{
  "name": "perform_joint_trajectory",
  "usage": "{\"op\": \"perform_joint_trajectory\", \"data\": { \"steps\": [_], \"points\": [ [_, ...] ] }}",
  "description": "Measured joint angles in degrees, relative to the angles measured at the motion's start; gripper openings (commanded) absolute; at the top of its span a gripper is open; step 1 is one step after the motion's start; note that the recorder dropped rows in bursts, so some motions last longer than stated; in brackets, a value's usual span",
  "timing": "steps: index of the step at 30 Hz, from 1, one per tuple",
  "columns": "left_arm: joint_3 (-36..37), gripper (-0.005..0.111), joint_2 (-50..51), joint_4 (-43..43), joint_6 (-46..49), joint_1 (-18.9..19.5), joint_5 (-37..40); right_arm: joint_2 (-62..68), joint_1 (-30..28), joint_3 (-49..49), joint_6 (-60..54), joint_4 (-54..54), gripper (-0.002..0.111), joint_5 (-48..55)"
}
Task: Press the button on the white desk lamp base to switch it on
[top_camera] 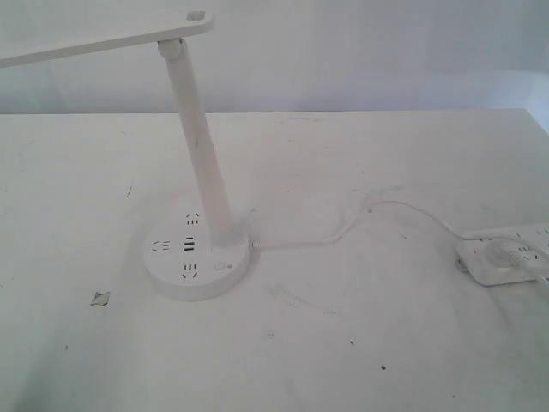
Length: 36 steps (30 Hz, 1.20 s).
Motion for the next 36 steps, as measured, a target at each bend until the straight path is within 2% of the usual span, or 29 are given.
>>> {"op": "perform_joint_trajectory", "data": {
  "steps": [4,6,13,22,36],
  "points": [
    [0.00,0.000,0.00,0.00,0.00,0.00,0.00,-0.09,0.00,-4.06,2.10,-23.67,0.000,-7.95],
    [0.00,0.000,0.00,0.00,0.00,0.00,0.00,0.36,0.00,-5.95,3.10,-31.93,0.000,-10.51],
    [0.00,0.000,0.00,0.00,0.00,0.00,0.00,5.64,0.00,-11.30,3.61,-53.67,0.000,-19.59],
    [0.00,0.000,0.00,0.00,0.00,0.00,0.00,11.72,0.00,-11.72,3.61,-64.33,0.002,-24.33],
    [0.00,0.000,0.00,0.00,0.00,0.00,0.00,22.24,0.00,-11.72,3.61,-65.29,0.005,-25.09]
  ]
}}
